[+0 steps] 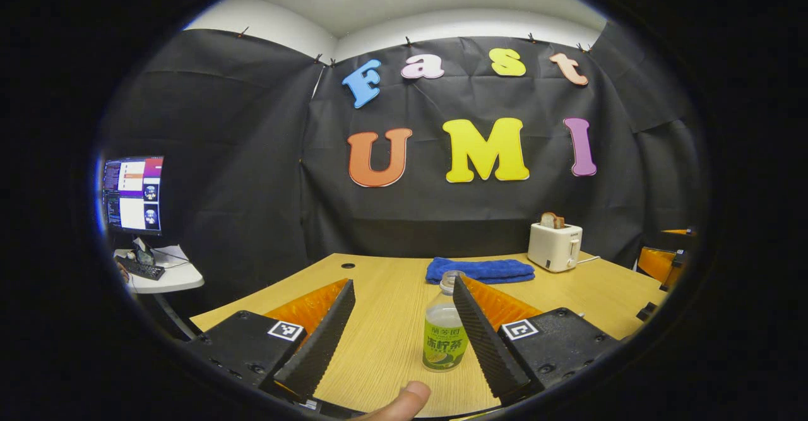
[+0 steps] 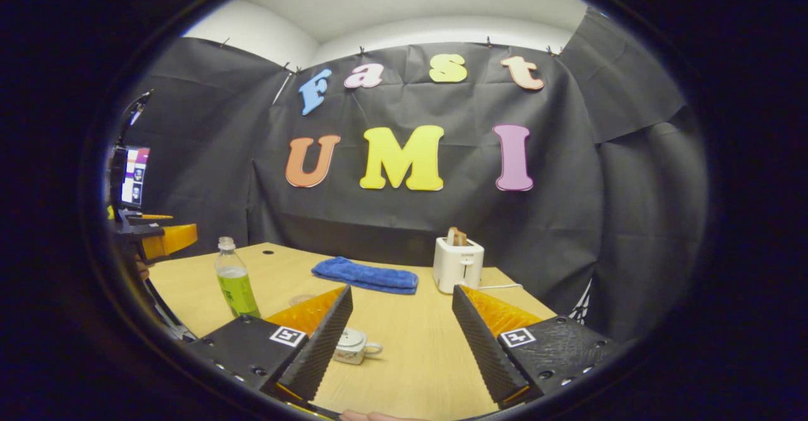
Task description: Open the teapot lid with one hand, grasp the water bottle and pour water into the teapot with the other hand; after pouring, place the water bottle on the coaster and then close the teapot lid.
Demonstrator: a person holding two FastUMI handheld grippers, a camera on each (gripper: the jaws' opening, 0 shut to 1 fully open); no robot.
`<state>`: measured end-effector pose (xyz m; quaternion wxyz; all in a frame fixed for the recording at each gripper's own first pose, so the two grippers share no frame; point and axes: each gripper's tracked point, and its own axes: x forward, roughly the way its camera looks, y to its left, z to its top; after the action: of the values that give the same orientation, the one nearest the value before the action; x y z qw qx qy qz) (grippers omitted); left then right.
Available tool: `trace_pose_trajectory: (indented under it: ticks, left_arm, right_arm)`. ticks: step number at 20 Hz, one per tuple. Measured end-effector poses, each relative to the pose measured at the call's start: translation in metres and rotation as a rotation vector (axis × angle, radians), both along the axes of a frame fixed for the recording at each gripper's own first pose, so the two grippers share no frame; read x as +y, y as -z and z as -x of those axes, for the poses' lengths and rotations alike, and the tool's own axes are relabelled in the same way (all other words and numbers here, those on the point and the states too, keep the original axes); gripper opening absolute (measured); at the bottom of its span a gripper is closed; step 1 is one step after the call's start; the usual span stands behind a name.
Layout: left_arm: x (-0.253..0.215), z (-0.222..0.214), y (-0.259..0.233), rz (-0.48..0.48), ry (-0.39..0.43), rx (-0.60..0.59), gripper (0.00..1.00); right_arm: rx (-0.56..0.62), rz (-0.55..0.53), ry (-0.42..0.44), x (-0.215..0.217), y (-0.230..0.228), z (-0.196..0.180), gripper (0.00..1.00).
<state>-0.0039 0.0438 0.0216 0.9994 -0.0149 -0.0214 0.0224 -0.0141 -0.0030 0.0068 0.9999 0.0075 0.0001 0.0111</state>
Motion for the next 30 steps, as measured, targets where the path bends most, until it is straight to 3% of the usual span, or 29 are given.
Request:
trace_pose_trajectory:
  ticks: [10, 14, 17, 22, 30]
  left_arm:
    - [-0.004, 0.003, 0.004, 0.012, 0.039, 0.023, 0.98]
    - [-0.006, 0.003, 0.007, 0.017, 0.053, 0.031, 0.98]
    - [-0.006, 0.002, 0.007, 0.011, 0.054, 0.030, 0.98]
    - [-0.005, 0.001, 0.009, -0.002, 0.059, 0.036, 0.98]
    - [0.004, -0.006, 0.017, -0.013, 0.048, 0.056, 0.98]
  right_arm:
    - [-0.002, 0.032, 0.012, 0.006, 0.010, -0.011, 0.95]
    - [0.018, -0.040, -0.038, 0.027, 0.019, -0.018, 0.98]
    - [0.047, -0.050, -0.049, 0.036, 0.030, -0.030, 0.97]
    - [0.077, 0.024, -0.085, 0.069, 0.053, -0.064, 0.97]
    - [0.214, -0.014, -0.090, 0.091, 0.111, -0.105, 0.92]
